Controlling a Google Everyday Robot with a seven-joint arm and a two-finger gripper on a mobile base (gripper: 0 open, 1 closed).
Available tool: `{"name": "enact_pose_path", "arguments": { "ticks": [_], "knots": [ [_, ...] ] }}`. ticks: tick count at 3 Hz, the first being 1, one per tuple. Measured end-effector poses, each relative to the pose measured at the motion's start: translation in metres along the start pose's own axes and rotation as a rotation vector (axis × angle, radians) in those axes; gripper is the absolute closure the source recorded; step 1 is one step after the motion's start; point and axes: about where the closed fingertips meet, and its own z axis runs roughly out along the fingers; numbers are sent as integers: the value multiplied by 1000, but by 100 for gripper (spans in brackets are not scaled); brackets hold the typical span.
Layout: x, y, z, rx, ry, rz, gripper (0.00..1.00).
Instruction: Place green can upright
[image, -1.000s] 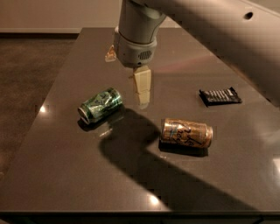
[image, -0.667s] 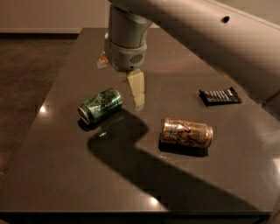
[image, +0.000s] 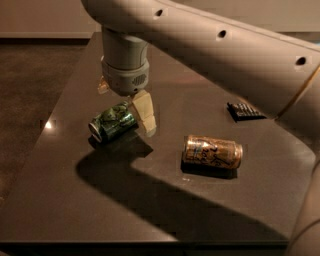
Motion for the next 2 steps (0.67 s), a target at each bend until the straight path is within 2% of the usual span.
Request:
{"name": "enact_pose_path", "arguments": {
  "ticks": [2],
  "knots": [
    [-19,-1,19,-56,16,-32,0]
  ]
}}
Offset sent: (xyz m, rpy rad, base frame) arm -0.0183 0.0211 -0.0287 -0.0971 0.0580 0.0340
